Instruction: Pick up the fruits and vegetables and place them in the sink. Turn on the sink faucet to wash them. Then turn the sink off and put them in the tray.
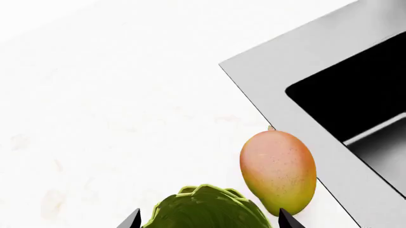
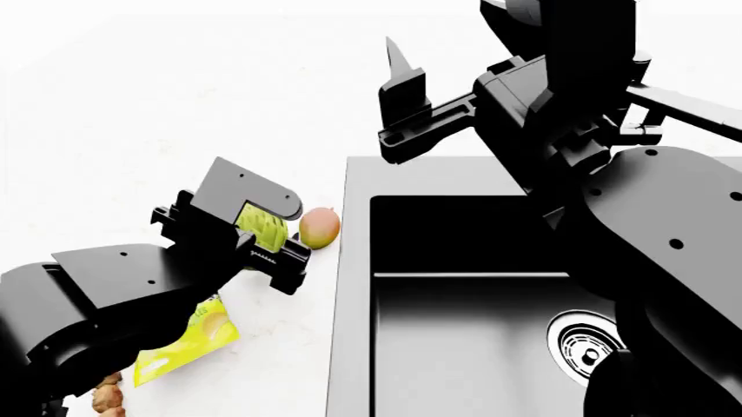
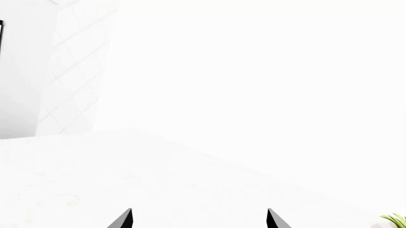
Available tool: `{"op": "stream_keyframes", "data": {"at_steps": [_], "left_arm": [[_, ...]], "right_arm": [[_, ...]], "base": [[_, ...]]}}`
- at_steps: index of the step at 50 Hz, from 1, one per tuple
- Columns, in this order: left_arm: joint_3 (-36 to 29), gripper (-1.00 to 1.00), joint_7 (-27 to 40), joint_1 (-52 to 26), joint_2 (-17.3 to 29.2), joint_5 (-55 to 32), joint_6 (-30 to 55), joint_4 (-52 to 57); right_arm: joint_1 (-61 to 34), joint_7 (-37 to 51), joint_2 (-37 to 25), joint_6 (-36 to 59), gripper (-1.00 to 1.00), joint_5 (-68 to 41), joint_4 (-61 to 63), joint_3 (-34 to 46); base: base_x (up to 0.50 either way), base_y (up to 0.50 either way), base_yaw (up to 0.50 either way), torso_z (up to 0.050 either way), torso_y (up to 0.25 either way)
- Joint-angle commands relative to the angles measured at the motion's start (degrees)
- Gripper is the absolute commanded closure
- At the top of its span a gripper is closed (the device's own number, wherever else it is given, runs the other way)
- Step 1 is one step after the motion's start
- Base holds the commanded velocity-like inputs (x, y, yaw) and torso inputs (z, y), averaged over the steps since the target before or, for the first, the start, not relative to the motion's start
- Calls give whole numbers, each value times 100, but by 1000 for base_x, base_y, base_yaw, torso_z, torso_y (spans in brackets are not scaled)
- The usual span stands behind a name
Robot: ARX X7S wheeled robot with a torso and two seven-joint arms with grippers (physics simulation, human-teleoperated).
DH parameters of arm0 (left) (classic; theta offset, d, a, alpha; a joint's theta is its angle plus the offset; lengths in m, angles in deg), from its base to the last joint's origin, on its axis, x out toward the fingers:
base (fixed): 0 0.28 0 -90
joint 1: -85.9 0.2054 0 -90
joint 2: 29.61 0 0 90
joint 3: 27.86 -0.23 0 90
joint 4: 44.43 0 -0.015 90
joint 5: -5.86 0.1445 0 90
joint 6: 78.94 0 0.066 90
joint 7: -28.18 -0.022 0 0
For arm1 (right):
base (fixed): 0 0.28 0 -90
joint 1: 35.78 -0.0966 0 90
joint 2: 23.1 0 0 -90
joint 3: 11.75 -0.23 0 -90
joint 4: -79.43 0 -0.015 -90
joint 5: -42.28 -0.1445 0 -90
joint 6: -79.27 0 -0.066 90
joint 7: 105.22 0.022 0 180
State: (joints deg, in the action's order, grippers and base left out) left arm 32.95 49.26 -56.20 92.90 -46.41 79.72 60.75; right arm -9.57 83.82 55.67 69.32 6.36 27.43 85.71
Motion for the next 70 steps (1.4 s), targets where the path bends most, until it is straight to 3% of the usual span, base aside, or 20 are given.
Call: {"op": "stream_keyframes", "data": {"at_steps": [1,7,15,25,34,44,57,70], "left_arm": [[533,100,375,-419,158,-611,459,707],[992,100,674,-717,332,-1255,979,1099],[1934,100,1646,-1391,377,-2327,1503,1437],[2550,100,1820,-1569,610,-2201,1018,1132],[2554,100,1845,-1573,634,-2209,939,1107],[2253,100,1543,-1562,699,-1915,796,1009],[1992,100,1501,-1609,687,-1810,790,983],[1909,100,1508,-1635,707,-1896,803,1028]], "right_arm": [[20,75,-5,34,-100,-83,50,-40],[-43,142,53,87,-100,-128,52,-21],[6,166,144,-445,-100,142,-466,354],[-375,-11,361,-1635,-100,933,-2289,1422],[-413,-13,361,-1750,-100,958,-2436,1517],[-1401,-1704,405,-2359,-100,732,-5295,1874],[-1696,-2357,198,-1107,-100,66,-5060,2131],[-1376,-2662,337,-1368,-100,-3,-5435,2450]], "base": [[0,0,0,0,0],[0,0,0,0,0],[0,0,0,0,0],[0,0,0,0,0],[0,0,0,0,0],[0,0,0,0,0],[0,0,0,0,1],[0,0,0,0,0]]}}
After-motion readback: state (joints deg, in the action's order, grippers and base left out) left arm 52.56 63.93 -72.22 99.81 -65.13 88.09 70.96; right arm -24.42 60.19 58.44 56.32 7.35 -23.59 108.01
